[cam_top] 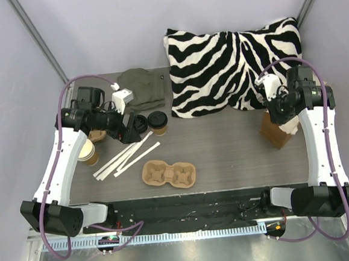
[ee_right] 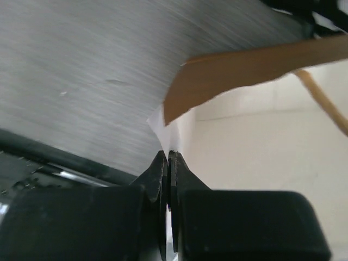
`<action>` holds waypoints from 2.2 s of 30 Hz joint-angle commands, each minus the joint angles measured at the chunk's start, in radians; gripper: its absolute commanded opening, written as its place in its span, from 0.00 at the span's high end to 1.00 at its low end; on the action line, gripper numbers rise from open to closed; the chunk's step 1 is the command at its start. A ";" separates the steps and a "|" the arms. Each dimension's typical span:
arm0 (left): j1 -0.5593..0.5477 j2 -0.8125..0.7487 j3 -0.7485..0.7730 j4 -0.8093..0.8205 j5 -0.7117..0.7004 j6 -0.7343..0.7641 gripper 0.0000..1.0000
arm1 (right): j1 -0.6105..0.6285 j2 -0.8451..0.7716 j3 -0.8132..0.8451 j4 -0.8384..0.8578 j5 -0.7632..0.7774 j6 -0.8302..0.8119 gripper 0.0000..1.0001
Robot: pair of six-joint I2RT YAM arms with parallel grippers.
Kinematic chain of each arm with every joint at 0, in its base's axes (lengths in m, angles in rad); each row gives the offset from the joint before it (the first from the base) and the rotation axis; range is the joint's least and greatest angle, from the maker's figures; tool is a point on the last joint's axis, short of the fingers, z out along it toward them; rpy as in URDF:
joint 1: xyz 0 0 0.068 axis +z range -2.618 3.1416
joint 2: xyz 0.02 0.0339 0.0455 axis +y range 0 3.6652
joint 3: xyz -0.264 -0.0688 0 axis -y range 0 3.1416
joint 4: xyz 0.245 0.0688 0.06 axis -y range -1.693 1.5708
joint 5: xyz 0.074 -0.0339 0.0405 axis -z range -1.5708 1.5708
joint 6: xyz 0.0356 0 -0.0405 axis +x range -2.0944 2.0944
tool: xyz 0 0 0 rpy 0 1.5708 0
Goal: Pack the takeout coffee
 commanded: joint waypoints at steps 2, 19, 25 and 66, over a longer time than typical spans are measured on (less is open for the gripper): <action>-0.004 -0.024 -0.043 -0.095 -0.094 0.117 0.16 | 0.014 -0.073 0.049 -0.191 -0.288 -0.038 0.99; -0.002 0.030 -0.036 -0.085 -0.110 0.111 0.15 | 0.262 -0.137 0.075 -0.248 -0.423 0.095 0.23; -0.004 0.037 -0.025 -0.092 -0.104 0.114 0.14 | 0.261 -0.091 0.414 -0.233 -0.490 0.170 0.08; -0.004 -0.110 -0.496 0.338 -0.222 -0.664 0.00 | 0.029 0.360 0.384 0.063 -0.280 0.008 0.49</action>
